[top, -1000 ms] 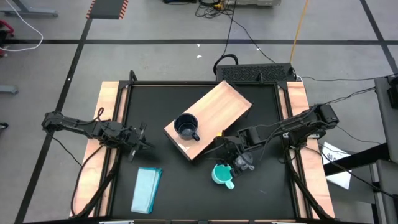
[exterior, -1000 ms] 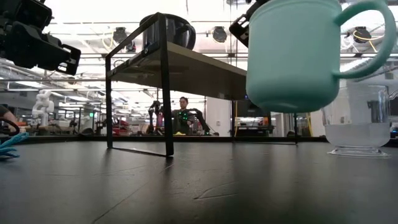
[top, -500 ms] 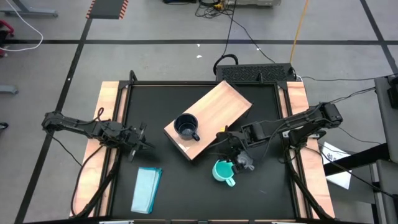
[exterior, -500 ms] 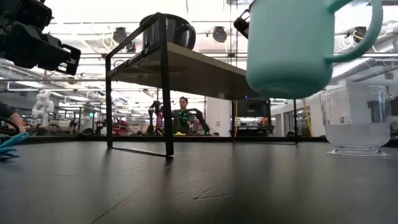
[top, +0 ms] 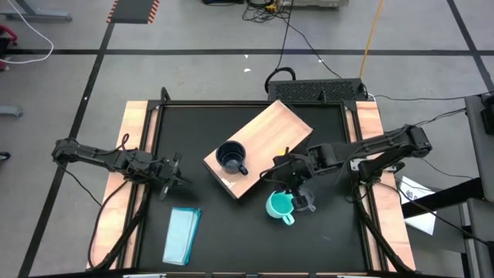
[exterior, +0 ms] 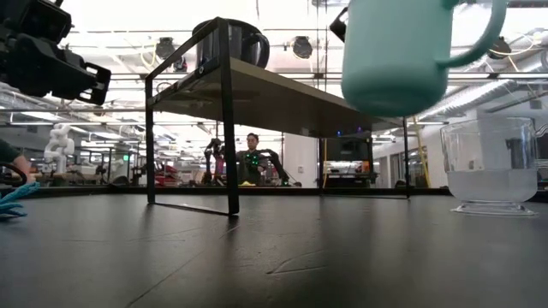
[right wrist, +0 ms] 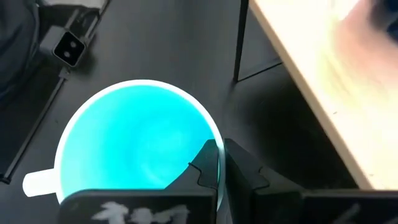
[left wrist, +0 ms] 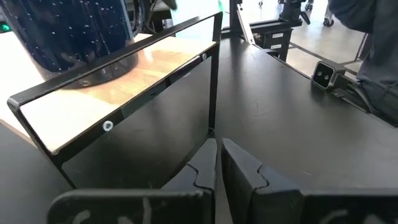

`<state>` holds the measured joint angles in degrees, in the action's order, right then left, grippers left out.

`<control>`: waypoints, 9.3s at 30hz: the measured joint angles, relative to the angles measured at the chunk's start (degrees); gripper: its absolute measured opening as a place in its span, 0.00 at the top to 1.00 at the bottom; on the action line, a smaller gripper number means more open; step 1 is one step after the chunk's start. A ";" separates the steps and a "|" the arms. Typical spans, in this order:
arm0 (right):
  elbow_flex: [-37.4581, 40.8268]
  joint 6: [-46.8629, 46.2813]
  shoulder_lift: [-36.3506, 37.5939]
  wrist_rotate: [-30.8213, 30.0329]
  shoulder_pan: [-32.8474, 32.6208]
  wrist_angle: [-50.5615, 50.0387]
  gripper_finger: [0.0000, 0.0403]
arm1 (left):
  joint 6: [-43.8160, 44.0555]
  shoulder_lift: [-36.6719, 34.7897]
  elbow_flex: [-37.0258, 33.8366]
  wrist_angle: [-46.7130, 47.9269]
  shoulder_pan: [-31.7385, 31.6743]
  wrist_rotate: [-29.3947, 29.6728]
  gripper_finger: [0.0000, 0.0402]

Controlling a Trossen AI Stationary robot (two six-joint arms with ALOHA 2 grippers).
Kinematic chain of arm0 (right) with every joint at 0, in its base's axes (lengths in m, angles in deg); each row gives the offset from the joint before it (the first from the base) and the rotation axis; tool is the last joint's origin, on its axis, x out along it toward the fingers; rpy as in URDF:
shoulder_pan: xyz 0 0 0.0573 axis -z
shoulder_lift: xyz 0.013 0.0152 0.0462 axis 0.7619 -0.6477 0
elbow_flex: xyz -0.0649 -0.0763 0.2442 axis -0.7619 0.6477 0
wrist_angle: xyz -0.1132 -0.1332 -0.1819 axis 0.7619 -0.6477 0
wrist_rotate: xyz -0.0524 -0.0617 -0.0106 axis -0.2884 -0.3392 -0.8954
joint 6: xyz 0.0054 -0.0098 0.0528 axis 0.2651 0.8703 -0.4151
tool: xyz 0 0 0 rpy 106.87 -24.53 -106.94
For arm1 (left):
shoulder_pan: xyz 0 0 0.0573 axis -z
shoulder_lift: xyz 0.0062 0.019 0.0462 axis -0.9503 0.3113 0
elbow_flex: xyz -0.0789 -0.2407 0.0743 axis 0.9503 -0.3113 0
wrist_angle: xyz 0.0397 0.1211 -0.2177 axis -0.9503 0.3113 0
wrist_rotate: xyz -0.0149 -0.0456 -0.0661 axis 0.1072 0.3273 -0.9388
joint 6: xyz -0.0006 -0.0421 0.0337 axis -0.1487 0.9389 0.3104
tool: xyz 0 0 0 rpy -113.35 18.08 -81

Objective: Stack small to large cups/mugs on shelf
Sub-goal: Put the blue cup on the shelf

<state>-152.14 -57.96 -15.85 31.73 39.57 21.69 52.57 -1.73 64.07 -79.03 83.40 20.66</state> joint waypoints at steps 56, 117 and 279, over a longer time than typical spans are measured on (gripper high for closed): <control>-20.00 -2.21 -3.55 0.07 10.31 -23.35 1.00 | -1.18 0.00 0.00 0.11 0.00 0.59 0.94; -29.38 1.79 -7.37 -0.04 18.33 -28.04 1.00 | -1.96 0.00 0.00 0.13 -0.01 0.59 0.94; -37.99 10.56 -20.36 1.65 28.52 -26.51 0.96 | 1.25 0.00 0.00 3.56 0.01 0.59 0.94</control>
<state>-190.12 -47.39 -36.20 33.38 68.09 -4.82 53.82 -1.73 64.07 -75.48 83.41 21.25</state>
